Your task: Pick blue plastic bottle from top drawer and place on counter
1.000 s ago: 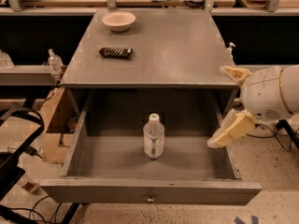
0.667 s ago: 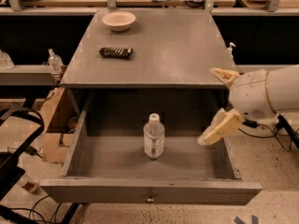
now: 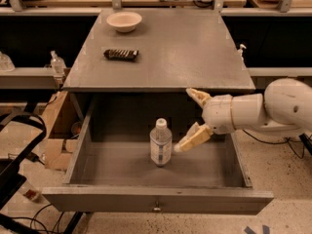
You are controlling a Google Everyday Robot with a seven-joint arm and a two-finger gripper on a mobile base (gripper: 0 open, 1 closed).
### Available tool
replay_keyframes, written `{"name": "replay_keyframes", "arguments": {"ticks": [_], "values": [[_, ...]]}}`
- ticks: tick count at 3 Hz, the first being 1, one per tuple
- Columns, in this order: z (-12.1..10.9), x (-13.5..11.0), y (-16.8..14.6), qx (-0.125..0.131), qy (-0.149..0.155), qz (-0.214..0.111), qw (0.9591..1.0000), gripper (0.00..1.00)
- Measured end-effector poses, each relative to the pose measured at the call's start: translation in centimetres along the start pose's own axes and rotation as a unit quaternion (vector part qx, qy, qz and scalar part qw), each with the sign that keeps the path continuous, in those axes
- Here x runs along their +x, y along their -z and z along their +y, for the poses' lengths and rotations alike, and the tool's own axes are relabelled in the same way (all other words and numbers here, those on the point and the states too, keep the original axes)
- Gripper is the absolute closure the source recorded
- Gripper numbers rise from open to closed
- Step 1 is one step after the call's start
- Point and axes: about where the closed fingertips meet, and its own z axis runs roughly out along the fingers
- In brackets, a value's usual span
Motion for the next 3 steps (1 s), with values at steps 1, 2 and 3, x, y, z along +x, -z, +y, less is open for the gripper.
{"name": "replay_keyframes", "arguments": {"ticks": [1,2,3], "values": [[0.9,3.7,-5.5,-0.026,-0.039,-0.056,0.9973,0.0],[1.6,5.5,-8.2,-0.041,-0.061,-0.083,0.9938,0.0],[2.1,6.4,-10.2,-0.054,-0.074,-0.104,0.9904,0.19]]}}
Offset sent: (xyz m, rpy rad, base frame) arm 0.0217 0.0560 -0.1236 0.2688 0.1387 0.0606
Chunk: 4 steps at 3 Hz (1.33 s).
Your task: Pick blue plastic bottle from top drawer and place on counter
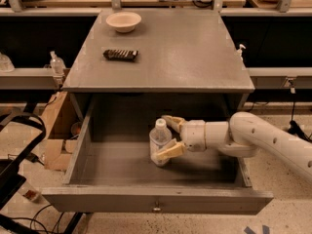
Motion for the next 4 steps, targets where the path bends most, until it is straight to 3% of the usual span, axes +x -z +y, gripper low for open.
{"name": "replay_keyframes", "arguments": {"ticks": [2,3,4], "values": [[0.6,0.2,-1.0,-0.01,-0.016,-0.031,0.9993,0.65],[0.5,-1.6,0.4,0.003,-0.012,-0.04,0.9991,0.88],[-0.7,-5.7,4.6,0.026,-0.009,-0.029,0.9992,1.0]]}}
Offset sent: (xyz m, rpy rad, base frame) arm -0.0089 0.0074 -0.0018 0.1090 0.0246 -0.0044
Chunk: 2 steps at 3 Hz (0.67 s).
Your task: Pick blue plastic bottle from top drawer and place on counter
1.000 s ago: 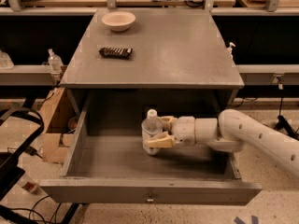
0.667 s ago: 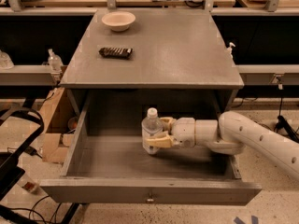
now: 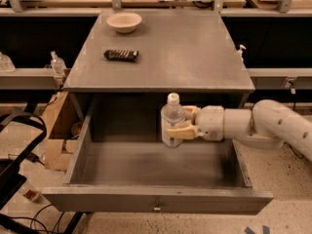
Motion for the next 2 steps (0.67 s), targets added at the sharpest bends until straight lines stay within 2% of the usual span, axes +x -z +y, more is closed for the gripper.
{"name": "replay_keyframes", "arguments": {"ticks": [1,2], "values": [[-2.9,-9.3,5.9,0.029,0.01,0.052,0.9982,1.0],[-5.9,-15.7,9.6,0.06,0.009,0.075,0.9953,1.0]]}}
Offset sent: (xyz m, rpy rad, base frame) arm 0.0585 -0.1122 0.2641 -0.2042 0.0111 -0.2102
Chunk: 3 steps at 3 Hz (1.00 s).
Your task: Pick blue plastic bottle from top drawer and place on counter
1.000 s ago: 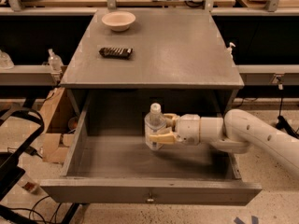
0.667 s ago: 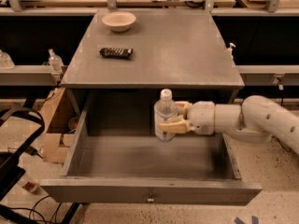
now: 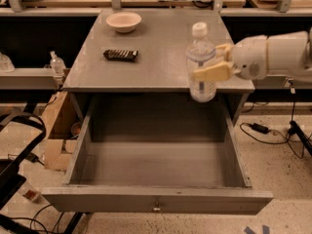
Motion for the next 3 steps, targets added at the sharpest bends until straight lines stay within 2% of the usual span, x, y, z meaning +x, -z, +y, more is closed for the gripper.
{"name": "replay_keyframes", "arguments": {"ticks": [1,2,3], "values": [[-5.3,-3.7,1.1,0.033,-0.027,0.004,0.9991,1.0],[-12.3,-8.0,0.0,0.08,-0.043,-0.022,0.9956,1.0],[-15.6,-9.2,-1.8,0.115,-0.049,-0.037,0.9914,1.0]]}}
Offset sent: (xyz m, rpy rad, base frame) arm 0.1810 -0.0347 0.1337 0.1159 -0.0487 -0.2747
